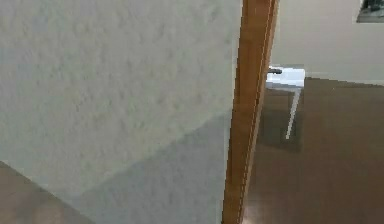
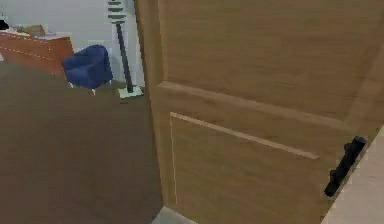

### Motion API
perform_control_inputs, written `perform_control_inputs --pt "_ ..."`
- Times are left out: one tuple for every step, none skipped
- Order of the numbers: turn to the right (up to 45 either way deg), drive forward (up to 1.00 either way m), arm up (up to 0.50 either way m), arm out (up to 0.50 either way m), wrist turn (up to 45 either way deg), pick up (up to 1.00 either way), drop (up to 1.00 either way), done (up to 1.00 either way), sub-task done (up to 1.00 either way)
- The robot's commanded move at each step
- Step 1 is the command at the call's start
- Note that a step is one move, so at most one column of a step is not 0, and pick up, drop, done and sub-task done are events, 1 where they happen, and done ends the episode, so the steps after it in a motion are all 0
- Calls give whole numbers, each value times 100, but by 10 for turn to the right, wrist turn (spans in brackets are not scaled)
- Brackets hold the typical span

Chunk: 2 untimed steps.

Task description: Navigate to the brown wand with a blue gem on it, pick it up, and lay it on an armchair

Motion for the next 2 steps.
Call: perform_control_inputs --pt "450 0 0 0 0 0 0 0 0" --pt "120 0 0 0 0 0 0 0 0"
